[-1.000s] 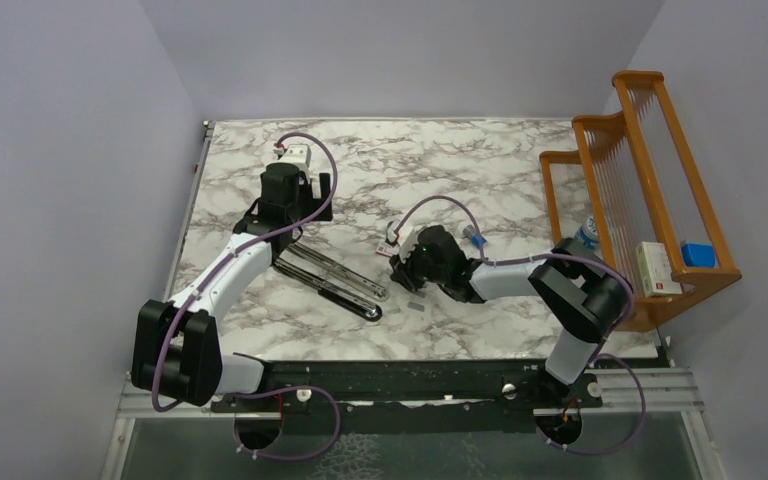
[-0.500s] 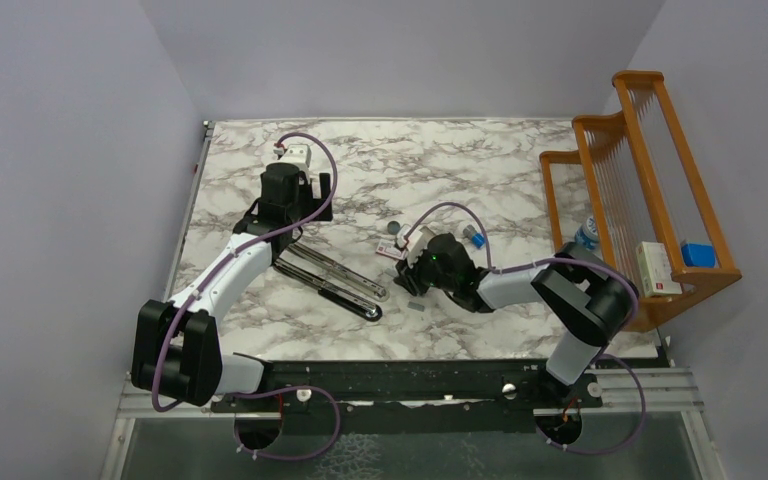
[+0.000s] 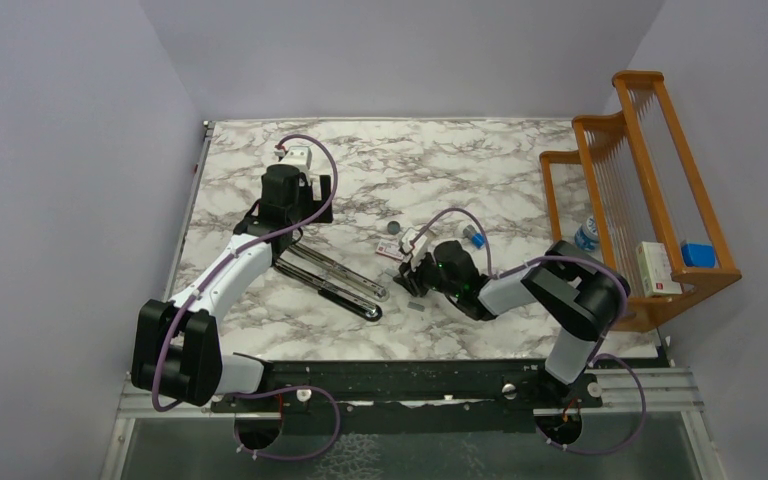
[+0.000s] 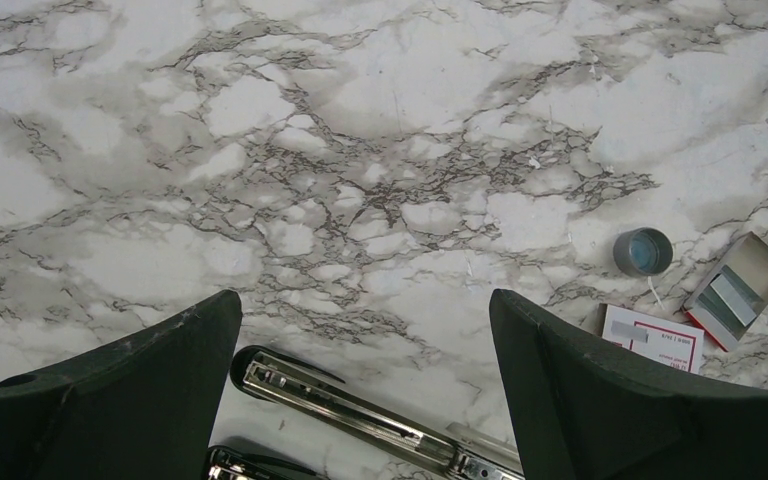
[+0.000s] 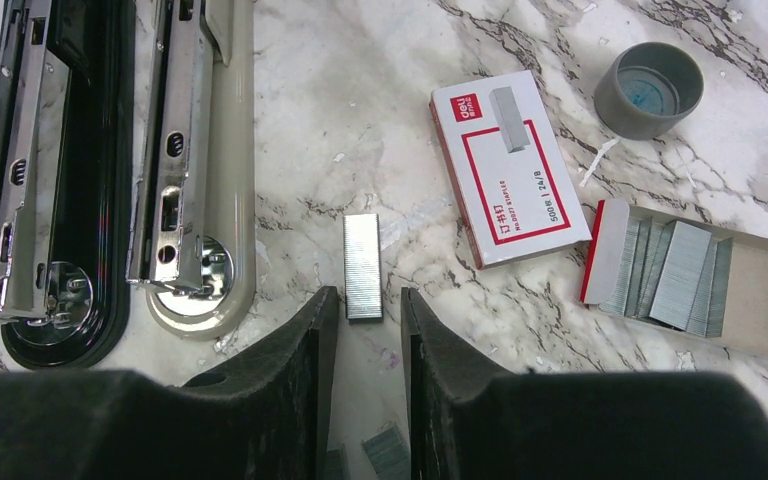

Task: Load the staples into the stapler
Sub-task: Pick up the staple from the center of the board.

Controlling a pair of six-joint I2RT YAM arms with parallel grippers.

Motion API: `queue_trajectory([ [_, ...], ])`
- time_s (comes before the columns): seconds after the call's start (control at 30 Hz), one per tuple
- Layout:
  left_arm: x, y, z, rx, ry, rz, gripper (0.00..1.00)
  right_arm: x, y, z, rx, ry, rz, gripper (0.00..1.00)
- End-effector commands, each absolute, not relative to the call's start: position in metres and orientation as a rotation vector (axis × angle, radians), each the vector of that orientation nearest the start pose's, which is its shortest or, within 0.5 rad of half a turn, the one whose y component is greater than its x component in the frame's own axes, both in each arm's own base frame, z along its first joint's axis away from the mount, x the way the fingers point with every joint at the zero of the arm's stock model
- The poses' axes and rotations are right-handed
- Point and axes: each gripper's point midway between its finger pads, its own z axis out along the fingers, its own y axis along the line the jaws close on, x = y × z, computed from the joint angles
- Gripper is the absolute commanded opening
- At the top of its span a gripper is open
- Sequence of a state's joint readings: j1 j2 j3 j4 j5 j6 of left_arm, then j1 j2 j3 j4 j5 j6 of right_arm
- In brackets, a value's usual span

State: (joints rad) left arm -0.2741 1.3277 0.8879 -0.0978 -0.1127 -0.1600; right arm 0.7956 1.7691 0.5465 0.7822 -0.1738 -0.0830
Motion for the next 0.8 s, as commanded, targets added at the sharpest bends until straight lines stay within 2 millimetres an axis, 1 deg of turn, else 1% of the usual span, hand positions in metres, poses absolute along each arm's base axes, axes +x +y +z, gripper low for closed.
queue_trajectory([
  [0.0,0.388,-0.098,0.160,0.062,2.088,-0.174,0.98,0.243,0.293,-0.031,-1.069,1.972,0.610,0.31],
  [0.37,0.388,-0.098,0.160,0.064,2.087,-0.176,0.98,0.240,0.295,-0.043,-1.095,1.988,0.625,0.31],
  [0.47,0.388,-0.098,0.160,0.066,2.089,-0.174,0.97,0.240,0.295,-0.043,-1.095,1.990,0.625,0.25],
  [0.77,0.388,-0.098,0.162,0.063,2.082,-0.180,0.97,0.237,0.297,-0.043,-1.098,1.988,0.646,0.12],
])
